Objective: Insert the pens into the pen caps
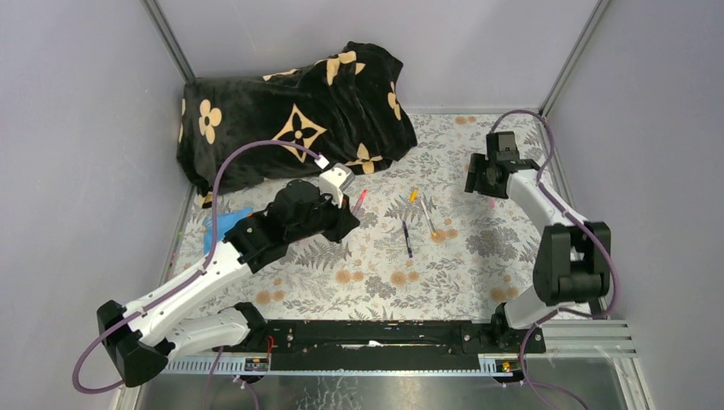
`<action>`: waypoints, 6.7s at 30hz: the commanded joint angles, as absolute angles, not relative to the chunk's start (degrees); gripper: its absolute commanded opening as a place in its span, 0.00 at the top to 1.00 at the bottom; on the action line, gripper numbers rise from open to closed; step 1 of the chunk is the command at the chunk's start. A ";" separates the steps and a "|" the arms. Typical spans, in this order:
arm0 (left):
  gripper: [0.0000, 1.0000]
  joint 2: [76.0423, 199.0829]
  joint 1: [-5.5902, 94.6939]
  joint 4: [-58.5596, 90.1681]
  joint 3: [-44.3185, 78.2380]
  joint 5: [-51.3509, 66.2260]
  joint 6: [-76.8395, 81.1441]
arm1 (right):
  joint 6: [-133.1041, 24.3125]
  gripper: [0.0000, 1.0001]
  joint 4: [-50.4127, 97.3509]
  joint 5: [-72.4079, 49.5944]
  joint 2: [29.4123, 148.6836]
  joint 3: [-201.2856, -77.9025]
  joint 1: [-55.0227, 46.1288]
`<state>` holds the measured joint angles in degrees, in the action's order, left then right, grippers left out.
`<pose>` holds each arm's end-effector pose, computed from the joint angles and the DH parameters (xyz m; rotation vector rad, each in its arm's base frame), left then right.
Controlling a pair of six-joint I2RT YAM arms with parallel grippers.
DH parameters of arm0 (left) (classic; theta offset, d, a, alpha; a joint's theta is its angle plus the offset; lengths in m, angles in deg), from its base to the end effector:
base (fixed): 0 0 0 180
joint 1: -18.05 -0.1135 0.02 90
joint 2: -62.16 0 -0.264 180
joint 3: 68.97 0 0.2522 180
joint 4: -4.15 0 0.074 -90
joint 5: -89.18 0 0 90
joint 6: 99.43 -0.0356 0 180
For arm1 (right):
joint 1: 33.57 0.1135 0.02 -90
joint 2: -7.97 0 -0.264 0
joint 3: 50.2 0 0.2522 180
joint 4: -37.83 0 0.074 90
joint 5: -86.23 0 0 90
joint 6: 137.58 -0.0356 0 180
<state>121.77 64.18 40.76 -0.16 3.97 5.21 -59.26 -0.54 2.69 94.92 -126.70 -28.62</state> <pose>0.1590 -0.1697 0.3312 0.6303 2.0359 -0.7320 0.3251 0.0241 0.2491 0.1929 2.4079 -0.0037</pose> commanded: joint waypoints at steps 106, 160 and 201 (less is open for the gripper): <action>1.00 122.22 69.45 16.98 -0.64 18.00 15.74 | -99.37 1.00 79.14 -38.14 56.29 -102.43 -13.62; 1.00 120.91 69.40 15.08 2.27 27.59 8.37 | -96.98 1.00 75.22 -41.47 58.25 -106.67 -6.15; 1.00 120.61 69.45 12.66 2.62 25.35 9.47 | -97.91 1.00 76.74 -44.64 59.85 -104.83 -6.15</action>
<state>121.62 69.12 17.31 0.38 26.92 9.10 -97.21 72.82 -42.53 59.54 -104.89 -6.61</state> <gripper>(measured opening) 0.157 0.045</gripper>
